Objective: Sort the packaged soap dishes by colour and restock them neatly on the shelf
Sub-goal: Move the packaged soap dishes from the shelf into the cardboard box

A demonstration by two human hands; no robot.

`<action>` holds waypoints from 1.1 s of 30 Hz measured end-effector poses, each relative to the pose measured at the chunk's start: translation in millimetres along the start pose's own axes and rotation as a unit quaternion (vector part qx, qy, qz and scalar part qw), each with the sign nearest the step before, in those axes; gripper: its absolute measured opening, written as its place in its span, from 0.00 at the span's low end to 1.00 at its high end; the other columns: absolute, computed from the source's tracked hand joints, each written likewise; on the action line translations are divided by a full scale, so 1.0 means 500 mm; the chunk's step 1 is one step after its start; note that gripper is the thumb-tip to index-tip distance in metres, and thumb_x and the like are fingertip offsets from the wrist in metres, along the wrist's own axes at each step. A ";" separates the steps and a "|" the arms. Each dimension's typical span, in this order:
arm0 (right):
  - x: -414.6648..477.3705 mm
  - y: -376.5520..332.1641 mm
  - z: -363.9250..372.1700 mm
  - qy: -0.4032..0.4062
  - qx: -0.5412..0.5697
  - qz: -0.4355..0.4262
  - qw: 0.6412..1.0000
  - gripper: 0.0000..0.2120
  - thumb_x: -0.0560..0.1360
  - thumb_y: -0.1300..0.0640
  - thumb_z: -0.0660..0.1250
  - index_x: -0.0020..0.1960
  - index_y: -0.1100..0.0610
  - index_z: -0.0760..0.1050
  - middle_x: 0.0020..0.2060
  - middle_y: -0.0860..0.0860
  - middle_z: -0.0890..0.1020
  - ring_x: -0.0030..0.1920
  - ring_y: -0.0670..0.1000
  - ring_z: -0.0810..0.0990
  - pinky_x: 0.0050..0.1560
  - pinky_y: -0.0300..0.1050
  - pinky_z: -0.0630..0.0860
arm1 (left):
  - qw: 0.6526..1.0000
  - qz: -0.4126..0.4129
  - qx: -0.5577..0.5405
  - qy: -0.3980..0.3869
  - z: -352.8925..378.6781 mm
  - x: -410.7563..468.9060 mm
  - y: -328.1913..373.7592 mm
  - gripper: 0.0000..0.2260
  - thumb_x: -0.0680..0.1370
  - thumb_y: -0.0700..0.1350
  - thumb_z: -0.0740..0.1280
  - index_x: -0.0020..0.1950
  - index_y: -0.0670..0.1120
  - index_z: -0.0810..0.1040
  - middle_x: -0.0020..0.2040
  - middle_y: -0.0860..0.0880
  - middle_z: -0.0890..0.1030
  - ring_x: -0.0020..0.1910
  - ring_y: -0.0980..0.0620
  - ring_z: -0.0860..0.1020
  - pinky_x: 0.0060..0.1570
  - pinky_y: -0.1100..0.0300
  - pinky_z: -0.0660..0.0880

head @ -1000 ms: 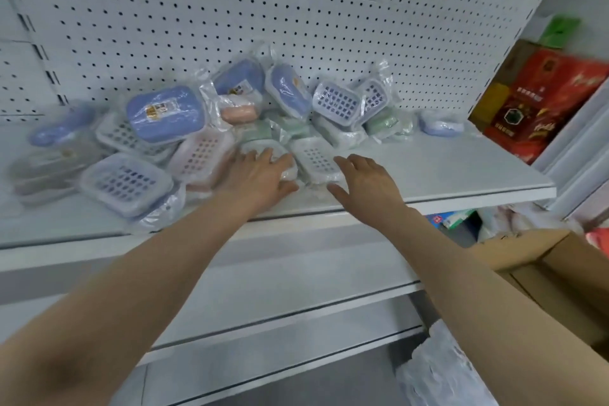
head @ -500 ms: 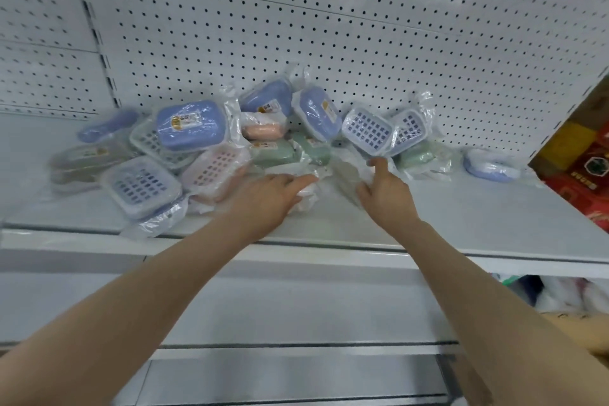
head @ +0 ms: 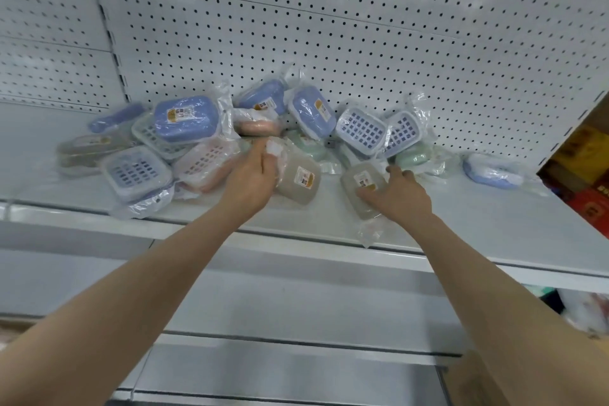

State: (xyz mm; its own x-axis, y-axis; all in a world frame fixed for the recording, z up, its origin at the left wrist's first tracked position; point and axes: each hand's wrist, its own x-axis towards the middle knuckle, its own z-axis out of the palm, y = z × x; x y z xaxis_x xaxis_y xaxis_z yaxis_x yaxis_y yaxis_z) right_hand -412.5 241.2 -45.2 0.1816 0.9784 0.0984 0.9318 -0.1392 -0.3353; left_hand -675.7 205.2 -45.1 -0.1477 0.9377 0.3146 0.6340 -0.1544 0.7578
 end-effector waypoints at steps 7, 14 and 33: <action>0.009 -0.046 0.023 0.006 -0.150 -0.069 0.986 0.38 0.72 0.35 0.62 0.73 0.57 0.60 0.68 0.57 0.69 0.67 0.60 0.68 0.61 0.55 0.68 | 0.984 -0.176 0.005 -0.005 -0.018 -0.011 -0.029 0.38 0.74 0.63 0.65 0.71 0.37 0.61 0.55 0.43 0.77 0.42 0.48 0.80 0.42 0.54 0.80; 0.023 -0.051 0.026 -0.049 -0.044 -0.096 0.993 0.43 0.67 0.34 0.67 0.74 0.54 0.59 0.68 0.56 0.65 0.63 0.61 0.71 0.58 0.53 0.73 | 0.972 -0.152 0.176 0.023 -0.002 -0.026 -0.036 0.33 0.78 0.55 0.62 0.78 0.47 0.51 0.69 0.36 0.66 0.65 0.35 0.68 0.62 0.44 0.67; -0.054 -0.032 0.049 0.028 -0.092 -0.220 0.971 0.35 0.71 0.32 0.62 0.71 0.50 0.63 0.55 0.58 0.77 0.57 0.61 0.72 0.54 0.53 0.70 | 0.954 0.013 0.299 -0.011 -0.007 -0.140 -0.027 0.34 0.69 0.61 0.70 0.71 0.52 0.65 0.63 0.48 0.72 0.59 0.44 0.73 0.55 0.50 0.74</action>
State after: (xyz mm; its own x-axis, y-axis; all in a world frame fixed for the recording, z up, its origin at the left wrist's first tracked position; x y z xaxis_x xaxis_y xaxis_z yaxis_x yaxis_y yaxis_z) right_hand -440.0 220.7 -65.4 -0.2348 0.9402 0.2467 0.9625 0.2604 -0.0764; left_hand -676.6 140.3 -75.1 -0.1146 0.9431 0.3122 0.9579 0.0216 0.2862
